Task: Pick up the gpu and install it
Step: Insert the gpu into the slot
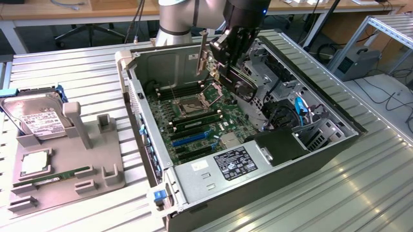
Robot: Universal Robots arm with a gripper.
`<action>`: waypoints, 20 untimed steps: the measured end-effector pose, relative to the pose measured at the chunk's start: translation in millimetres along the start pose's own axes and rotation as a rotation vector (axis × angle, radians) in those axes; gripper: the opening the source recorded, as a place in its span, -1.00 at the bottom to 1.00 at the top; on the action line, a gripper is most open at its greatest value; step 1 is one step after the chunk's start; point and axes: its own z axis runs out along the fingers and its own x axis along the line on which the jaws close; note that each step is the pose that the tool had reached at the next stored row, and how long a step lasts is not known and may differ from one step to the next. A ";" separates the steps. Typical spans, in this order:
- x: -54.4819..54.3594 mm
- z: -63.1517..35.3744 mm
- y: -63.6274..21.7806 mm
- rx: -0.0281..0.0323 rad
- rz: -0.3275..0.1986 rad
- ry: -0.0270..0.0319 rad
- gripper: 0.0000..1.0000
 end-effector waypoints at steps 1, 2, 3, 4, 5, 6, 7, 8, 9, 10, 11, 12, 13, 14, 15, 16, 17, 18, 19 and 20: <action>0.0 0.0 0.0 0.0000 -0.002 0.0000 -0.45; 0.0 0.0 0.0 -0.0001 -0.003 0.0001 -0.45; 0.0 0.0 0.0 -0.0001 -0.004 0.0001 -0.45; 0.0 0.0 0.0 -0.0002 -0.006 0.0002 -0.45; 0.0 0.0 0.0 -0.0002 -0.007 0.0002 -0.45; 0.0 0.0 0.0 -0.0003 -0.009 0.0002 -0.45; 0.0 0.0 0.0 -0.0003 -0.010 0.0003 -0.45; 0.0 0.0 0.0 -0.0003 -0.012 0.0003 -0.45; 0.0 0.0 0.0 -0.0003 -0.013 0.0003 -0.45; 0.0 0.0 0.0 -0.0004 -0.014 0.0004 -0.45; 0.0 0.0 0.0 -0.0004 -0.016 0.0005 -0.45; 0.0 0.1 0.0 -0.0005 -0.018 0.0005 -0.45; 0.0 0.1 0.0 -0.0005 -0.020 0.0006 -0.45; 0.0 0.1 0.0 -0.0006 -0.022 0.0006 -0.45; 0.0 0.1 0.0 -0.0007 -0.024 0.0007 -0.45; 0.0 0.0 0.0 -0.0007 -0.027 0.0007 -0.45; 0.0 0.1 0.0 -0.0008 -0.031 0.0008 -0.45; 0.0 0.1 0.0 -0.0009 -0.034 0.0009 -0.45; 0.0 0.1 0.0 -0.0010 -0.037 0.0010 -0.45; 0.0 0.1 0.0 -0.0011 -0.040 0.0011 -0.45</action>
